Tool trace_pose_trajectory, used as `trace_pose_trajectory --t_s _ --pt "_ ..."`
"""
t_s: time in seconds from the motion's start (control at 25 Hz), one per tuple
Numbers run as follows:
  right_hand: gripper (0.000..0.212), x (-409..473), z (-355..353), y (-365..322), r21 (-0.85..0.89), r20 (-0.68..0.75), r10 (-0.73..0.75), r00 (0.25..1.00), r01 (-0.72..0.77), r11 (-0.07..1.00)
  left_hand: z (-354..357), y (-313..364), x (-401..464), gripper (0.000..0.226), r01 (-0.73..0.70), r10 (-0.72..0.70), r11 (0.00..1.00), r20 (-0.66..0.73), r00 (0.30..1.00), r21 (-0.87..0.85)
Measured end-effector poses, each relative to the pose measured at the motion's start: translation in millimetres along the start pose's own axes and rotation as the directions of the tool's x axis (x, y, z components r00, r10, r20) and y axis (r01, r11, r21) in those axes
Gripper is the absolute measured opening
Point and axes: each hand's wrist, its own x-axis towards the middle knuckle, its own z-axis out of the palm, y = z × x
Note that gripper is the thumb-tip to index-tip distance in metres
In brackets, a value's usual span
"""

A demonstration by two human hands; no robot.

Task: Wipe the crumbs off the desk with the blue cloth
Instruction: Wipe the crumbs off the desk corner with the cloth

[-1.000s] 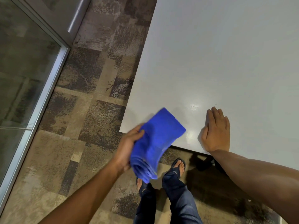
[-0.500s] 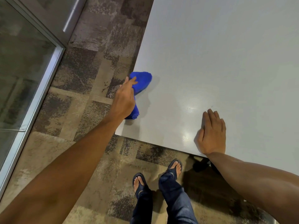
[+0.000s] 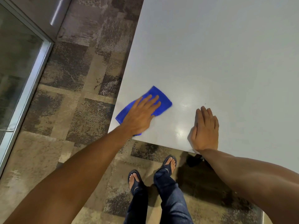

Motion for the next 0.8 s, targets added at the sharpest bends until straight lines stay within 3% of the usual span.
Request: trace_pose_trajectory --t_s 0.12,0.24,0.36,0.52,0.8 --pt "0.067 -0.7 1.7 0.3 0.013 -0.014 0.010 1.000 -0.010 1.000 16.1 24.6 -27.7 0.059 -0.194 0.192 0.981 0.060 0.979 0.028" --pt "0.068 -0.1 2.5 0.9 0.023 -0.017 0.009 1.000 -0.009 1.000 19.7 28.0 -56.5 0.070 -0.392 0.388 0.920 0.136 0.912 0.002" --pt "0.068 0.1 2.4 1.2 0.022 0.004 0.015 1.000 -0.016 1.000 12.0 11.2 -77.6 0.074 -0.486 0.477 0.874 0.198 0.856 -0.006" --pt "0.067 0.2 2.2 1.0 0.032 0.011 0.014 1.000 -0.014 0.999 -8.6 -17.5 -99.0 0.073 -0.455 0.437 0.890 0.279 0.855 0.001" --pt "0.066 0.3 3.0 1.9 0.048 -0.002 0.011 1.000 -0.010 0.999 -58.1 -89.1 -150.4 0.066 -0.192 0.181 0.981 0.288 0.940 0.012"
